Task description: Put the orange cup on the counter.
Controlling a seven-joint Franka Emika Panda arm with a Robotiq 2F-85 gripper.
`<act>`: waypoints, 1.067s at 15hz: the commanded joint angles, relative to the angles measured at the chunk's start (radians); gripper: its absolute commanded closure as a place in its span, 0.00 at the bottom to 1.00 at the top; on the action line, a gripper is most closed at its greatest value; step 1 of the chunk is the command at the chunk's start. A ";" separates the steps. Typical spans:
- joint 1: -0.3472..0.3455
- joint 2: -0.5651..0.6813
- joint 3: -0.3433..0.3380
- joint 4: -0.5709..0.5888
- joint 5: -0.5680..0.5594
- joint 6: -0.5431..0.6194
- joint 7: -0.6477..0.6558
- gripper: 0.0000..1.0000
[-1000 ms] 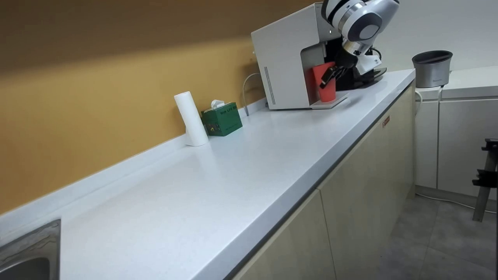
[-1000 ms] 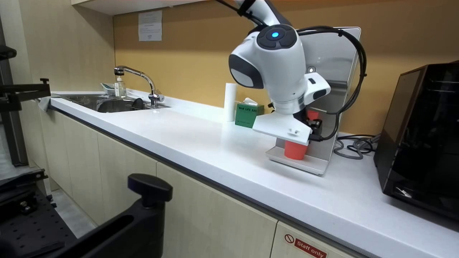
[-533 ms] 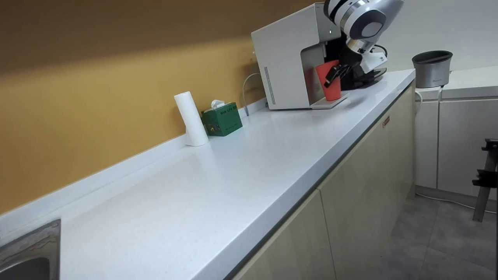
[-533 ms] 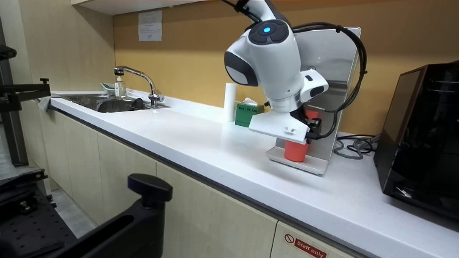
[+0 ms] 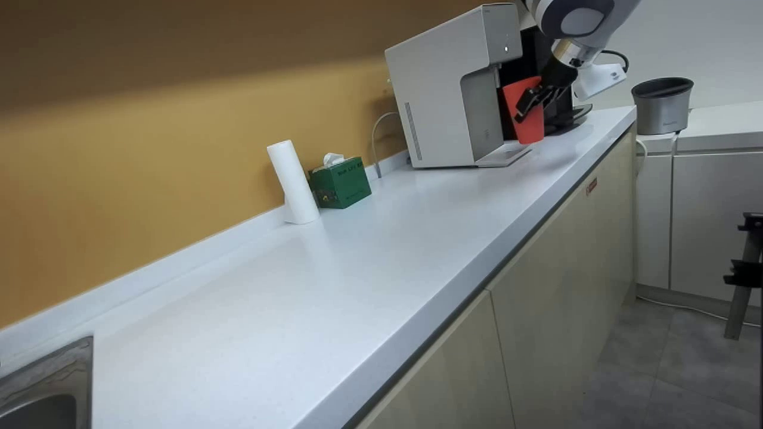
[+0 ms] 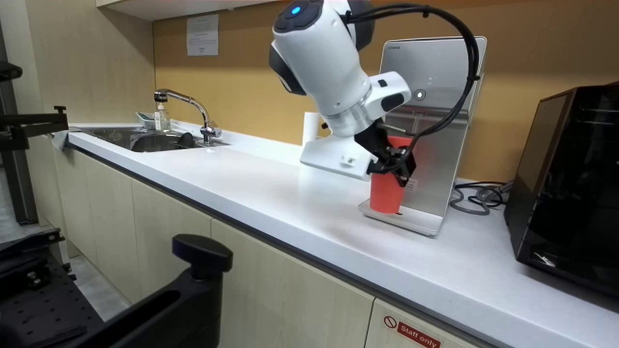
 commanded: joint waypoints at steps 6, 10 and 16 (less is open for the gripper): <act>-0.008 -0.105 -0.031 -0.148 0.356 -0.056 -0.248 0.51; -0.005 -0.082 -0.038 -0.163 0.410 -0.069 -0.301 0.51; 0.008 -0.061 -0.035 -0.150 0.449 -0.026 -0.390 0.51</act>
